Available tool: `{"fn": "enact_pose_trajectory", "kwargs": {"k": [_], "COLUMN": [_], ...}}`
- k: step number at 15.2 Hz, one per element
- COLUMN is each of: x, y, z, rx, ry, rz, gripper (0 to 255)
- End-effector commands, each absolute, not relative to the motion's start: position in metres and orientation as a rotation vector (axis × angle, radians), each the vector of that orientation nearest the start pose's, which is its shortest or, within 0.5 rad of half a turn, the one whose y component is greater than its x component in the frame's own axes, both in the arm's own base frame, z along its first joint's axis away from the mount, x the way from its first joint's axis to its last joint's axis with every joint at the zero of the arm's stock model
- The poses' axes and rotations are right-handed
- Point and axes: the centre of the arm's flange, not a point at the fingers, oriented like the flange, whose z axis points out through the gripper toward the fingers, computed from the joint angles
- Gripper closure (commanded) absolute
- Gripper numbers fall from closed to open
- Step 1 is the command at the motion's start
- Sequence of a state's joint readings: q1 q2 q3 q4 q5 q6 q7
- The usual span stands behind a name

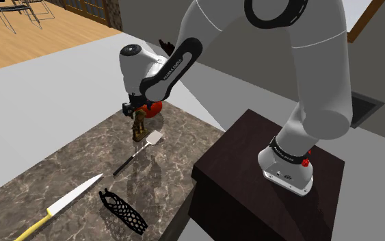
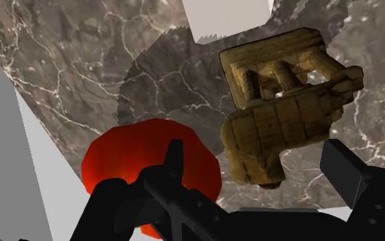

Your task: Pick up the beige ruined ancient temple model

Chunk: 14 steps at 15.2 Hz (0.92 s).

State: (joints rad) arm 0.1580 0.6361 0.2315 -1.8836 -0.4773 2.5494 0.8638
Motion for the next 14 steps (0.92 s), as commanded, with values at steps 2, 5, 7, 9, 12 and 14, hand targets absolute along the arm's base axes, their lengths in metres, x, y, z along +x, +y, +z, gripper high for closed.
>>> {"fn": "enact_pose_trajectory", "kwargs": {"k": [2, 5, 7, 9, 12, 14], "x": [0.591, 0.591, 0.59, 0.591, 0.591, 0.591], "y": [0.242, 0.242, 0.242, 0.242, 0.242, 0.242], "z": [0.176, 0.176, 0.176, 0.176, 0.176, 0.186], "rx": [-3.203, -3.203, -3.203, -3.203, -3.203, -3.203], "ry": [0.212, 0.212, 0.212, 0.212, 0.212, 0.212], "rz": [-0.218, -0.217, -0.217, -0.217, -0.218, -0.218], "gripper": [0, 255, 255, 255, 255, 255]}}
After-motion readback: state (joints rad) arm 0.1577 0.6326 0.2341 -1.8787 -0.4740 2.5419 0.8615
